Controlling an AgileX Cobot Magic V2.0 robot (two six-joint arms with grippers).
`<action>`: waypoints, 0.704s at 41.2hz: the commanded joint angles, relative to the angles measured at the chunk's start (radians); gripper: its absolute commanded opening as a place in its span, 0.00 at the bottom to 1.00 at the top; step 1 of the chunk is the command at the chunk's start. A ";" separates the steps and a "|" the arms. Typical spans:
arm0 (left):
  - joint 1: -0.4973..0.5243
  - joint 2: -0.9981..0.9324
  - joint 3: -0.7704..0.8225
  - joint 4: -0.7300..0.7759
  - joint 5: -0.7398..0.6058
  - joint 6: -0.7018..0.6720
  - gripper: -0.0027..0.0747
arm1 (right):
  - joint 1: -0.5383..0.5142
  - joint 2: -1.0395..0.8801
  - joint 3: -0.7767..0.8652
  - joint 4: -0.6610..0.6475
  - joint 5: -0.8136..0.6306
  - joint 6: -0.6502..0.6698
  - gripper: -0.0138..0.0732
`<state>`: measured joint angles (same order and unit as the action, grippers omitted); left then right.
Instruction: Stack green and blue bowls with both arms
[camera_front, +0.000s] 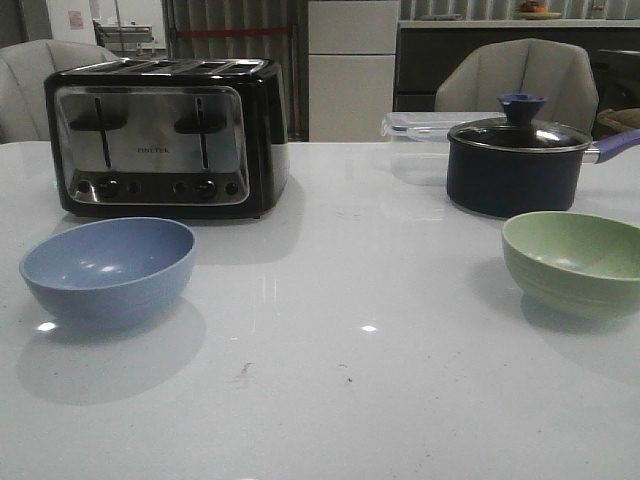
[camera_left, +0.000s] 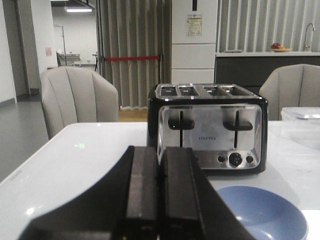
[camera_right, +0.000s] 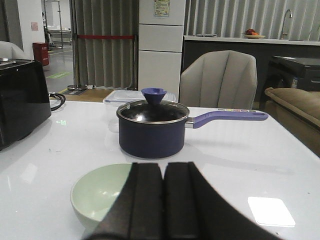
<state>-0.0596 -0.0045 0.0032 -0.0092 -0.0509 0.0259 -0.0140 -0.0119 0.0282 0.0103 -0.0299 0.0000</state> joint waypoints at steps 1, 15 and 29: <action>-0.001 -0.020 -0.003 -0.001 -0.104 -0.003 0.15 | -0.003 -0.017 -0.013 -0.005 -0.089 0.000 0.22; -0.001 0.007 -0.285 -0.001 0.115 -0.003 0.15 | -0.003 0.032 -0.289 -0.005 0.098 0.000 0.22; -0.001 0.211 -0.645 -0.001 0.440 -0.003 0.15 | -0.003 0.314 -0.603 -0.005 0.407 0.000 0.22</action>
<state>-0.0596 0.1444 -0.5655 -0.0092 0.3787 0.0259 -0.0140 0.2263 -0.4887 0.0103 0.3758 0.0000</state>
